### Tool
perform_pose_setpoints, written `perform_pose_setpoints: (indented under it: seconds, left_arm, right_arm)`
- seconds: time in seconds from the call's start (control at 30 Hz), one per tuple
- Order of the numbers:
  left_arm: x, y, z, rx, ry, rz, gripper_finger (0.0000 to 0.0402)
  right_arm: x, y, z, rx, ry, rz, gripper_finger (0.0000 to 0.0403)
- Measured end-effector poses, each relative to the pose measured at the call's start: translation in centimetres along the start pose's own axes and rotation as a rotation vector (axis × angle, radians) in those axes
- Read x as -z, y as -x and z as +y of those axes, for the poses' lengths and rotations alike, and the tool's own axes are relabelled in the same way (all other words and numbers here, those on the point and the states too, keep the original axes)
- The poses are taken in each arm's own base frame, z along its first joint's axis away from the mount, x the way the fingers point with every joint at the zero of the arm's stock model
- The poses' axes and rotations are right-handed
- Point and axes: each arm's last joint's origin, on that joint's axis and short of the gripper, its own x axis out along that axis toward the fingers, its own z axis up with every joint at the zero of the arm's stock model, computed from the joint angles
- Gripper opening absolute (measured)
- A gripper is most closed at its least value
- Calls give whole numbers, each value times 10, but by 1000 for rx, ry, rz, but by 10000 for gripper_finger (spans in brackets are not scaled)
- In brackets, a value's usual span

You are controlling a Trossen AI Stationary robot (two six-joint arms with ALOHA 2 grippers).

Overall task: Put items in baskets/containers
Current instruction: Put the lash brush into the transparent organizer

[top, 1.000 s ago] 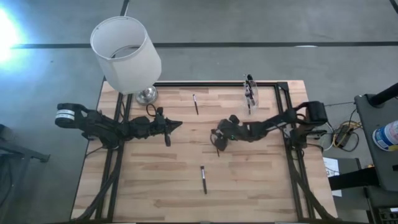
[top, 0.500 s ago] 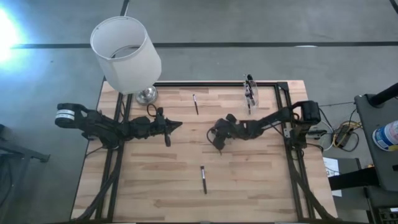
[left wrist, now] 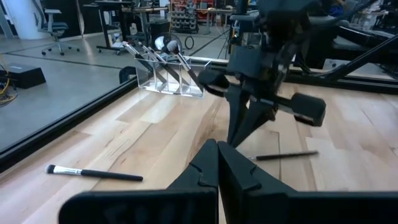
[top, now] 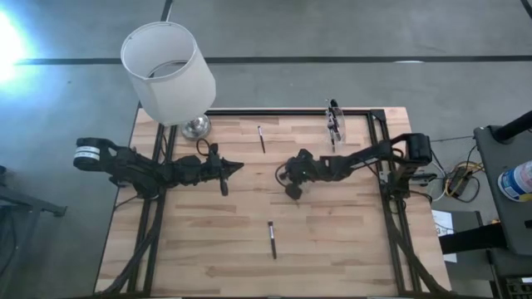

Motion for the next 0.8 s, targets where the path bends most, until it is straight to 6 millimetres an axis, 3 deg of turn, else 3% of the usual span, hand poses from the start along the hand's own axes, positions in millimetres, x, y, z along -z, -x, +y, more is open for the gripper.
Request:
perform_pose_setpoints:
  seconds: [0.33,0.53,0.8]
  left_arm:
    - [1,0,0,0,-2,7,0]
    - [3,0,0,-2,-6,31,0]
    - [4,0,0,-2,-9,44,0]
  right_arm:
    - [-4,27,0,16,-67,89,78]
    - [4,27,6,16,-86,147,117]
    - [13,10,4,37,-66,187,97]
